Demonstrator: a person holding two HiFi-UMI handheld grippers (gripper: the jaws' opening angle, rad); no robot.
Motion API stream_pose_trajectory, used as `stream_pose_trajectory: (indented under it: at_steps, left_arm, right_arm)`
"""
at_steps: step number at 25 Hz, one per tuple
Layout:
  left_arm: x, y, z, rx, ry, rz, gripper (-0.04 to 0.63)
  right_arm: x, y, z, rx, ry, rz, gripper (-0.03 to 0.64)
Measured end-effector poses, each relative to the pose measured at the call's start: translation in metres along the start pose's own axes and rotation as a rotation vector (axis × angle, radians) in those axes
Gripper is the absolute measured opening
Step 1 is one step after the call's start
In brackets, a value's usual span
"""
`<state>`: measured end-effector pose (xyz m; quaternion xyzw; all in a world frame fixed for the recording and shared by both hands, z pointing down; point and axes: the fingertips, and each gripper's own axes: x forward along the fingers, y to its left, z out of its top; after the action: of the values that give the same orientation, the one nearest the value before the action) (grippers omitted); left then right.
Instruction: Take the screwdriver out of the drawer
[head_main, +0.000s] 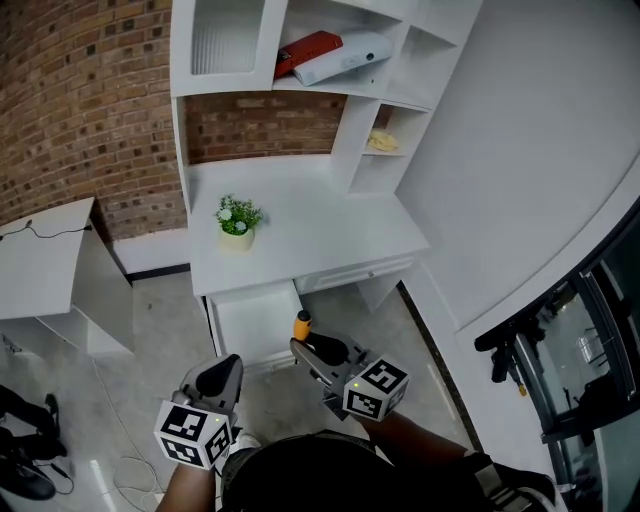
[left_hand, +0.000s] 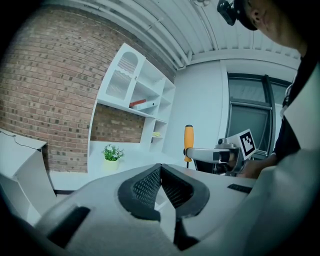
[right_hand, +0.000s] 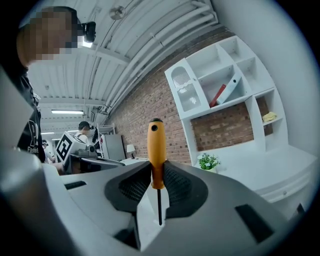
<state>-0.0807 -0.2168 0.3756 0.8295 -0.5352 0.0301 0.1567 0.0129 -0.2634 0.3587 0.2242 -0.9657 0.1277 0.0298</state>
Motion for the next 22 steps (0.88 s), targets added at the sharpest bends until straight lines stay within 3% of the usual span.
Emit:
stream_pose_trajectory:
  at_steps: [10, 22]
  left_arm:
    - [0.012, -0.025, -0.007, -0.001, 0.011, 0.015, 0.017]
    - [0.019, -0.036, -0.006, 0.011, 0.023, 0.003, 0.017]
  right_arm:
    - [-0.031, -0.008, -0.006, 0.054, -0.026, 0.017, 0.083]
    - [-0.044, -0.019, -0.015, 0.042, -0.012, -0.014, 0.083]
